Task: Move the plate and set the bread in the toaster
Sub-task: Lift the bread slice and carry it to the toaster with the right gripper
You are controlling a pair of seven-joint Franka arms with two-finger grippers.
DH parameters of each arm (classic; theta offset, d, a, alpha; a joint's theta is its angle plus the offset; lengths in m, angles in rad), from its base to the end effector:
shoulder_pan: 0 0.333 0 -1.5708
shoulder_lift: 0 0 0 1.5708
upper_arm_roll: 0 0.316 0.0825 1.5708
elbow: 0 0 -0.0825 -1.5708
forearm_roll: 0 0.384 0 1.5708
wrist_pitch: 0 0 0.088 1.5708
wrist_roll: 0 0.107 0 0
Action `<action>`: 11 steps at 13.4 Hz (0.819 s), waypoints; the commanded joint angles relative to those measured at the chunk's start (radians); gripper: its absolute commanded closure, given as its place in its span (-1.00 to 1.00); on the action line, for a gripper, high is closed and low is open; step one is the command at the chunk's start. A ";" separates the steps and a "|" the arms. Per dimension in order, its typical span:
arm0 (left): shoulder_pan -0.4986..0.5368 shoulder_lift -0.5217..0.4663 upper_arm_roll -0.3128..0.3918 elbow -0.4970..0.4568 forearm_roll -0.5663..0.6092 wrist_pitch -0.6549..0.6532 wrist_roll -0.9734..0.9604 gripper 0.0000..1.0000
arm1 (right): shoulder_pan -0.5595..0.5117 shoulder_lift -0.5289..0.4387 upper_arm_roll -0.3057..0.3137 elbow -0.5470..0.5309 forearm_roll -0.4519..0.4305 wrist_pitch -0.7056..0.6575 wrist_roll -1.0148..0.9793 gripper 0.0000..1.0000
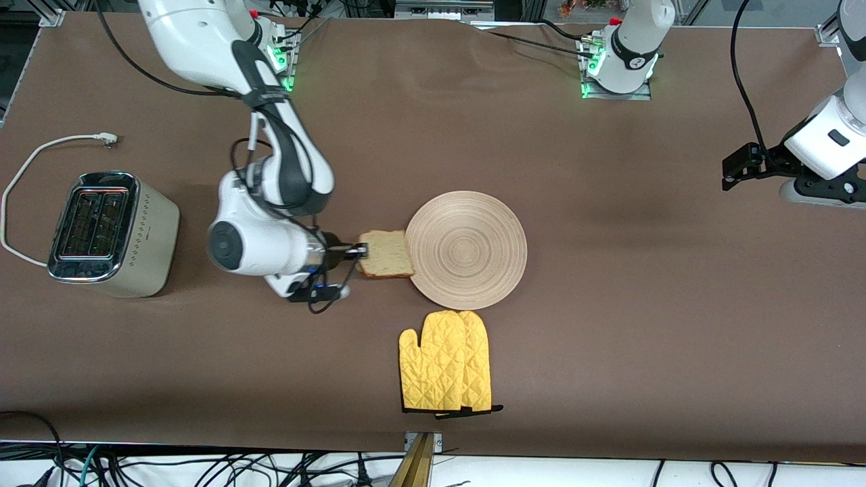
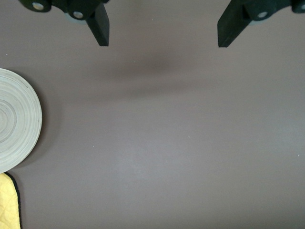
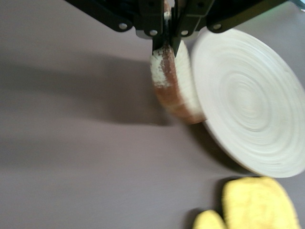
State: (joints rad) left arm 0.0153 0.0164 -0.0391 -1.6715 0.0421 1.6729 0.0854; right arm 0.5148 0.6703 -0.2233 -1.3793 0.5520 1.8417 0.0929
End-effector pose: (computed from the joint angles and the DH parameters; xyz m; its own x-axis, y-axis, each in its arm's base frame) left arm 0.5650 -0.0092 0.5765 0.9934 -0.1132 -0.0185 -0.1138 -0.9927 -0.0397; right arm 0.6559 0.2732 0.3163 0.9682 0.0716 -0.2397 -0.0107 -0.9453 -0.3259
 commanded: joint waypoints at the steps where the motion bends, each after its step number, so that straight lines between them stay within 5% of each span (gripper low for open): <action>1: -0.006 0.008 0.001 0.024 0.028 -0.019 -0.015 -1.00 | -0.001 0.002 -0.163 0.153 -0.059 -0.227 -0.007 1.00; 4: -0.006 0.008 0.001 0.024 0.028 -0.019 -0.015 -1.00 | 0.001 0.002 -0.345 0.243 -0.189 -0.409 -0.114 1.00; 11: -0.008 0.008 0.001 0.024 0.028 -0.019 -0.015 -1.00 | 0.002 -0.018 -0.684 0.243 -0.426 -0.513 -0.463 1.00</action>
State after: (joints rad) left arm 0.0151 0.0175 -0.0392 -1.6709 0.0422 1.6720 0.0853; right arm 0.5096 0.6556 -0.8267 -1.1532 0.1609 1.3629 -0.2595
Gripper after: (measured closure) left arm 0.000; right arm 0.930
